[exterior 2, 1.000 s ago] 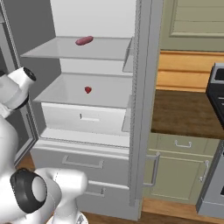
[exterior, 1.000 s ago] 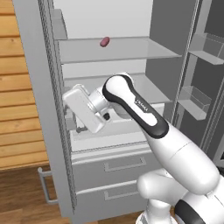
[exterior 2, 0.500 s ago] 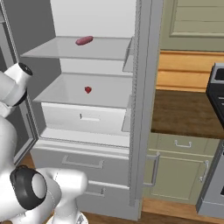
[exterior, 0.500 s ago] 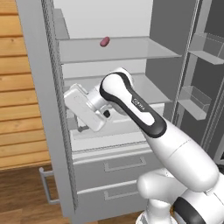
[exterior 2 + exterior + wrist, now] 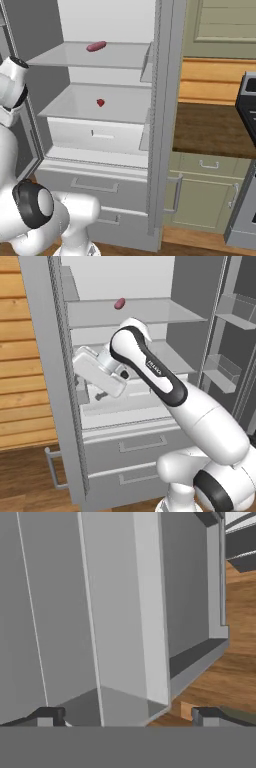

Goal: Take the strawberry from the fridge and place it on top of the pancake, located on the dining counter.

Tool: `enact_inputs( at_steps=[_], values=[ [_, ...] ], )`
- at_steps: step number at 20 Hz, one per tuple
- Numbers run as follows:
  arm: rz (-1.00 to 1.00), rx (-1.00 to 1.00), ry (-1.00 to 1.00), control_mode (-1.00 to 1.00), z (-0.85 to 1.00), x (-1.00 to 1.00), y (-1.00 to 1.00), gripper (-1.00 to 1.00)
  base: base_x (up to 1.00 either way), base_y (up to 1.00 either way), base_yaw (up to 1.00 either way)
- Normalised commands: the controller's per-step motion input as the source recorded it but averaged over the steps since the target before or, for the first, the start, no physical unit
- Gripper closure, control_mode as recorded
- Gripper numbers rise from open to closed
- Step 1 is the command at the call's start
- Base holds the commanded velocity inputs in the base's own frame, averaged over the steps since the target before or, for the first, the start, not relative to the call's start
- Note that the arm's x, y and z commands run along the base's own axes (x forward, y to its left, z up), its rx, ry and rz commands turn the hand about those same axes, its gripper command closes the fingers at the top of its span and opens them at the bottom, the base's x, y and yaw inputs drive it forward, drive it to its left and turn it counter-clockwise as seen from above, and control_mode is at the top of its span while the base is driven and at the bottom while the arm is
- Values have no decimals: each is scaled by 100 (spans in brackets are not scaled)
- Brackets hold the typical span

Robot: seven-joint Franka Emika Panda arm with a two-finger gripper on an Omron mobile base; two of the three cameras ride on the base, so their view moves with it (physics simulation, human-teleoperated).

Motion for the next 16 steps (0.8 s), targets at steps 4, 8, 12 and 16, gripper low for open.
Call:
enact_inputs(
  at_steps=[4,8,12,16],
  values=[
    [0,0,0,-100,7,9,-35,-100,0,0,0],
    [0,0,0,-100,0,-1,-38,-100,0,0,0],
    [-6,3,-18,-100,0,-31,-60,-100,0,0,0],
    [-5,-4,-16,-100,0,-28,-82,-100,0,0,0]
  ],
)
